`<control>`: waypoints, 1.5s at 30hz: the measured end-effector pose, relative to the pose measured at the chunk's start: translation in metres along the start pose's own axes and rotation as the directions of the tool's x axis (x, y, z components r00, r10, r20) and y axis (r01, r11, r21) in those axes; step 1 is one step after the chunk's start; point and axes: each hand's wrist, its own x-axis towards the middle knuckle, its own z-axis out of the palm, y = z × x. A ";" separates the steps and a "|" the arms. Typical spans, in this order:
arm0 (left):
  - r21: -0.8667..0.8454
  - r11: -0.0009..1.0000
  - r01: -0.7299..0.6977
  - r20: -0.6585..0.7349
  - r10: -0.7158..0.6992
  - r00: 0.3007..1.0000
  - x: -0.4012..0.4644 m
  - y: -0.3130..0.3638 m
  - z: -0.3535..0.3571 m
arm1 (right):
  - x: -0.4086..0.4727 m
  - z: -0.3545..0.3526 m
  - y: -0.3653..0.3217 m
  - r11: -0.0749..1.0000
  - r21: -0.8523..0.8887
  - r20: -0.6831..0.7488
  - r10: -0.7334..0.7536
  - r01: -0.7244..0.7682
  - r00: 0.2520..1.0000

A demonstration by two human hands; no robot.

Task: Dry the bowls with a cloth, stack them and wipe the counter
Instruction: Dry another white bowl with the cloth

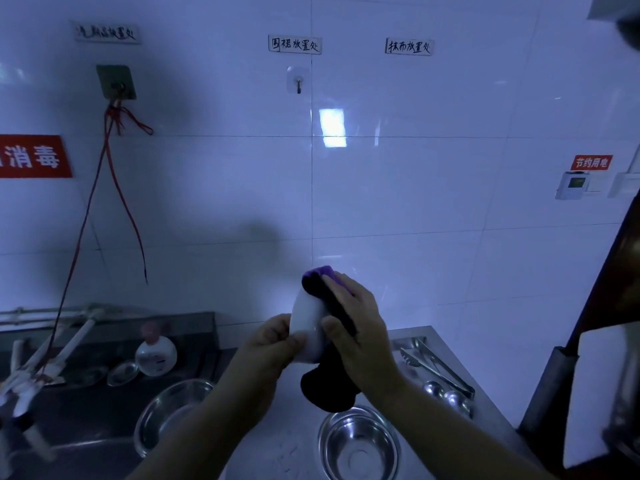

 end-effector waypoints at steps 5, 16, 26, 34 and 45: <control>-0.119 0.992 -0.047 -0.015 0.046 0.999 0.006 0.005 0.003 | -0.016 0.023 -0.002 0.946 -0.212 -0.044 -0.259 0.244 0.965; -0.081 0.992 -0.093 0.049 0.097 0.994 0.010 0.002 -0.006 | 0.037 0.001 -0.013 0.944 0.187 -0.158 0.302 -0.271 0.940; -0.443 0.891 -0.098 -0.040 0.089 0.995 0.023 0.004 -0.003 | 0.009 0.007 -0.007 0.966 -0.259 -0.178 -0.049 0.001 0.983; -0.465 0.882 -0.082 -0.064 0.059 0.996 0.022 0.008 -0.017 | -0.009 -0.015 0.010 0.864 -0.447 0.055 -0.234 0.233 0.971; -0.471 0.881 -0.043 -0.047 0.024 0.999 0.024 0.019 -0.017 | -0.005 0.001 -0.011 0.899 -0.376 0.003 -0.244 0.227 0.970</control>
